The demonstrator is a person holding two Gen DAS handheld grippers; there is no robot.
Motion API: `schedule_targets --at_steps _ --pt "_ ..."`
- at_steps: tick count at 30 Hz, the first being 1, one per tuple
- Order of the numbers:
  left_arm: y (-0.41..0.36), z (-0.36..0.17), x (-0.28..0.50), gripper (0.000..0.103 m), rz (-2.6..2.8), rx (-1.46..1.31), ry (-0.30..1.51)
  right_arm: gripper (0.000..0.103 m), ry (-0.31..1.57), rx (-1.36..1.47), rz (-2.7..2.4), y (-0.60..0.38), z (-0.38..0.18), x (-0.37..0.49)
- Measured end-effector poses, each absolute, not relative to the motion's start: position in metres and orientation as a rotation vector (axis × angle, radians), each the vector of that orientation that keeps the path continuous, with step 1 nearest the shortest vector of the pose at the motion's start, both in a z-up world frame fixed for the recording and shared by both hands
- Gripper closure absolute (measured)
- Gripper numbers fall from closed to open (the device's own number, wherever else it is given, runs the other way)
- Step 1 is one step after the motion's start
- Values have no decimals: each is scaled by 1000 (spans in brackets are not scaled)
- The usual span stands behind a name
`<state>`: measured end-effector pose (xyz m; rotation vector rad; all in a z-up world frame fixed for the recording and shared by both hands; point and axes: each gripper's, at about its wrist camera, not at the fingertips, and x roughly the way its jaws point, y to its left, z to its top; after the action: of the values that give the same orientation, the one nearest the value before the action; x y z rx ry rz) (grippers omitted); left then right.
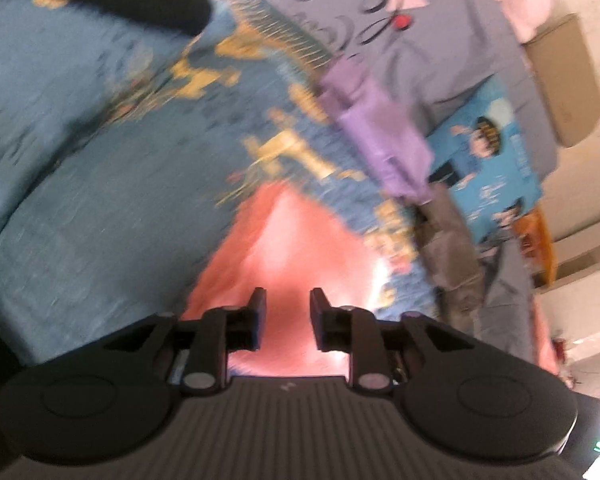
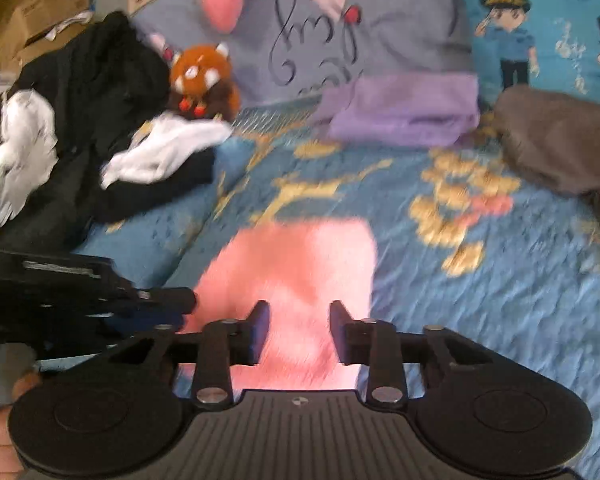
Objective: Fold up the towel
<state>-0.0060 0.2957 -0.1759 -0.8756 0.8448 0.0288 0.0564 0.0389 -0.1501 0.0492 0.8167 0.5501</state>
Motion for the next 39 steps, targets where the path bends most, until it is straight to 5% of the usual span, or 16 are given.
schedule_targets --at_steps 9,18,19,22,24,39 --pt "276 -160 63 71 -31 -762 939 68 944 144 493 37 -159 115" --pt "281 -201 81 68 107 -787 1015 54 1143 441 448 16 -202 150" --pt "284 -205 81 68 119 -793 1017 56 1159 466 447 14 -208 152" --pt "289 -212 80 69 130 -813 1012 83 1165 517 463 10 -214 152" --pt "290 -211 79 70 151 -797 1006 89 1152 533 456 9 -212 150" --pt "277 -208 84 70 189 -744 1018 95 1101 348 350 17 -209 145"
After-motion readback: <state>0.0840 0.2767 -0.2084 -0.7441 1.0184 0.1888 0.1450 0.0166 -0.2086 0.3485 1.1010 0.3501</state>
